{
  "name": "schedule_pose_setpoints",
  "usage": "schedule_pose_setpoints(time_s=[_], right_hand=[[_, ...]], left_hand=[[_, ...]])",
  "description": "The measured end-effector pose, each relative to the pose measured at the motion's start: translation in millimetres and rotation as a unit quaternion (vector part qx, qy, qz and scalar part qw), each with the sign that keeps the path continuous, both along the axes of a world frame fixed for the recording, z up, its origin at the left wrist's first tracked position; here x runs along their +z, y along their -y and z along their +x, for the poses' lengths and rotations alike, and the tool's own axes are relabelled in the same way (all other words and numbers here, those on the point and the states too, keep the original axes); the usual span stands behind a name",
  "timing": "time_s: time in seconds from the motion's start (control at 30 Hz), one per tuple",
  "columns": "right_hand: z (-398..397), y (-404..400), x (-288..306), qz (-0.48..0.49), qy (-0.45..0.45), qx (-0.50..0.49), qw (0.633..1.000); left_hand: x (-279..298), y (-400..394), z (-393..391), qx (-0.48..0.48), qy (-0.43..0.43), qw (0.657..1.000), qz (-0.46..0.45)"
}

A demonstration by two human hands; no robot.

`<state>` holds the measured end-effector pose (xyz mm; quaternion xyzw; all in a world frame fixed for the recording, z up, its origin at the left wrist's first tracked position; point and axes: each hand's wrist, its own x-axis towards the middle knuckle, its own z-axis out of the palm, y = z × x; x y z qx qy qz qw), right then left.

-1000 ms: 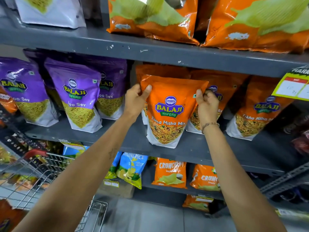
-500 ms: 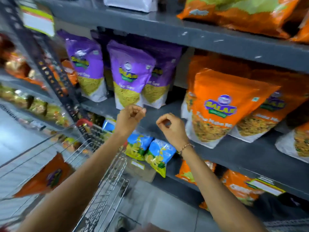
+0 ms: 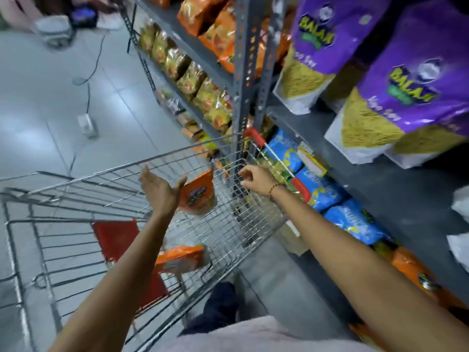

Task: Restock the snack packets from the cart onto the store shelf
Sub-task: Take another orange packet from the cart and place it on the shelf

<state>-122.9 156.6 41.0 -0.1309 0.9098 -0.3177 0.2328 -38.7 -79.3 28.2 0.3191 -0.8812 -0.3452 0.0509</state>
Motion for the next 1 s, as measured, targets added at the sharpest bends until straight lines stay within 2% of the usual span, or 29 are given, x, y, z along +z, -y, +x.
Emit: schedule_pose_setpoints(time_s=[0.1, 0.23, 0.3, 0.4, 0.57, 0.7, 0.8, 1.0], right_hand=[[-16, 46, -18, 0.052, 0.011, 0.042, 0.998], [-31, 97, -51, 0.075, -0.014, 0.092, 0.993], [-28, 108, -63, 0.066, -0.054, 0.090, 0.992], [-28, 98, -76, 0.110, -0.125, 0.054, 0.985], [-14, 46, -37, 0.038, -0.174, -0.096, 0.979], [16, -18, 27, -0.069, -0.227, -0.208, 0.949], [46, -69, 79, -0.128, -0.237, -0.289, 0.919], [122, -155, 174, -0.198, -0.349, -0.402, 0.823]], left_hand=[[-27, 27, 6, -0.051, 0.107, 0.993, 0.010], [-54, 43, 13, -0.113, 0.133, 0.983, 0.061], [-65, 48, 13, -0.127, 0.119, 0.984, 0.043], [-67, 45, 8, -0.103, 0.072, 0.991, 0.038], [-21, 18, -16, -0.086, -0.055, 0.981, 0.166], [39, -22, -45, -0.135, -0.128, 0.946, 0.264], [90, -74, -56, -0.221, -0.182, 0.895, 0.342], [184, -177, -56, -0.375, -0.249, 0.811, 0.374]])
